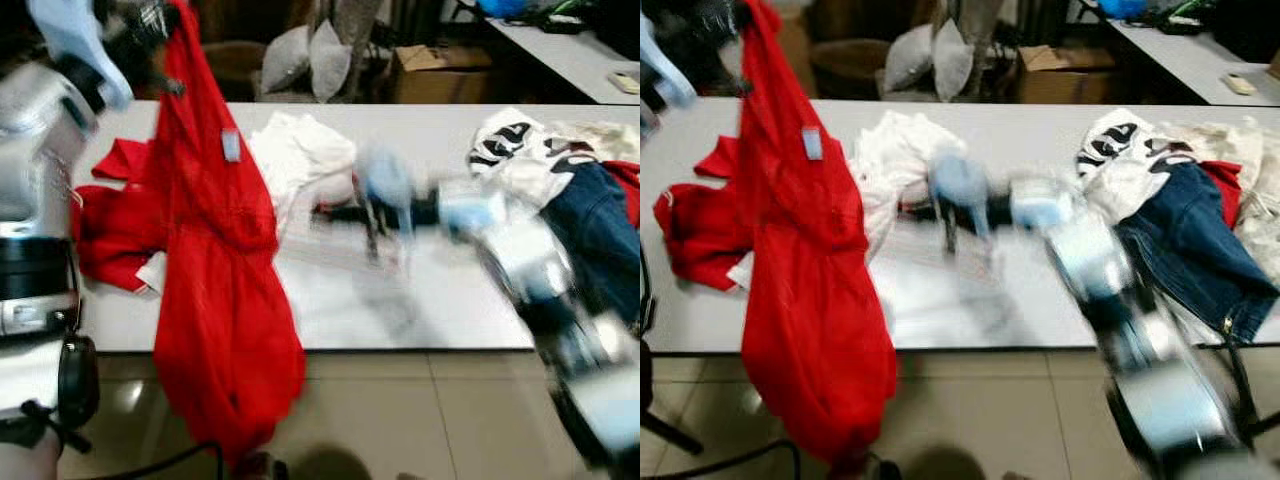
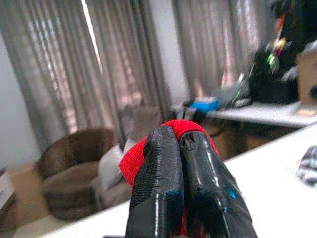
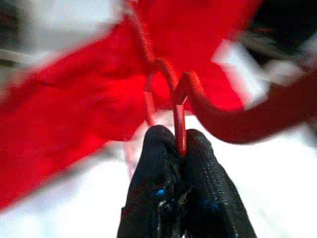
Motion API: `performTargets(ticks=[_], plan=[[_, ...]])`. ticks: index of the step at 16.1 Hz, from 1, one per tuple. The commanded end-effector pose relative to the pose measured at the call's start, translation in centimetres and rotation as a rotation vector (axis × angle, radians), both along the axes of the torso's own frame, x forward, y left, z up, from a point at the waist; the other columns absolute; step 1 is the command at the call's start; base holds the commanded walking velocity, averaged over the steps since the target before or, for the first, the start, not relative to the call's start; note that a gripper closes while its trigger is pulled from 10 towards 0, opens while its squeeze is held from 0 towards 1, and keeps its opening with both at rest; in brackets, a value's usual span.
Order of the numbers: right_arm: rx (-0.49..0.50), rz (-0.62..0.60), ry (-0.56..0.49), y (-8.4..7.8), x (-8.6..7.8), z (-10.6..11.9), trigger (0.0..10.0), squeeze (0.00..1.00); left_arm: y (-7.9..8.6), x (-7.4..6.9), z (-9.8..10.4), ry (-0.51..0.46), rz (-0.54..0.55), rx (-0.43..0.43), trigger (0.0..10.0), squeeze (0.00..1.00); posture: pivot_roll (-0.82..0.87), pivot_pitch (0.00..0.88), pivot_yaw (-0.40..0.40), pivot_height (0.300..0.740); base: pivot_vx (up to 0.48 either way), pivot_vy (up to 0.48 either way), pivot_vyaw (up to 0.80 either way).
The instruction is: Hang hanger
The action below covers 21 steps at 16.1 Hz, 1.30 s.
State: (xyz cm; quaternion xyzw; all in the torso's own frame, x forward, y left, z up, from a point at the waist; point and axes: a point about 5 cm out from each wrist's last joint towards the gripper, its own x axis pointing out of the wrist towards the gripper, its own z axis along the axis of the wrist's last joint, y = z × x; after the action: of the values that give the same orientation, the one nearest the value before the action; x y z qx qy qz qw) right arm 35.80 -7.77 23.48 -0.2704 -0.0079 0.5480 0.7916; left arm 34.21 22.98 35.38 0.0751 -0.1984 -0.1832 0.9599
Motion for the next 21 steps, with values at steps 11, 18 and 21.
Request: performTargets(ticks=[11, 18, 21], plan=[[0.243, -0.283, -0.374, -1.0, 4.3, 3.5, 10.0, 0.00, 3.7, -4.1, 5.2, -0.423, 0.159, -0.261, 10.0, 0.00, -0.03, 0.000, 0.023, 0.740, 0.000, 0.000, 0.00], [0.102, 0.070, -0.133, -5.5, -2.2, -5.3, 10.0, 0.00, 3.8, 0.0, -9.0, 0.151, 0.463, 0.132, 10.0, 0.00, -0.05, 0.000, 0.063, 0.740, 0.000, 0.000, 0.00], [0.053, 0.108, -0.116, -7.4, -4.8, -4.7, 10.0, 0.00, 5.3, -0.9, -12.6, 0.319, 0.448, 0.377, 10.0, 0.00, -0.05, 0.000, 0.071, 0.740, 0.000, 0.000, 0.00]])
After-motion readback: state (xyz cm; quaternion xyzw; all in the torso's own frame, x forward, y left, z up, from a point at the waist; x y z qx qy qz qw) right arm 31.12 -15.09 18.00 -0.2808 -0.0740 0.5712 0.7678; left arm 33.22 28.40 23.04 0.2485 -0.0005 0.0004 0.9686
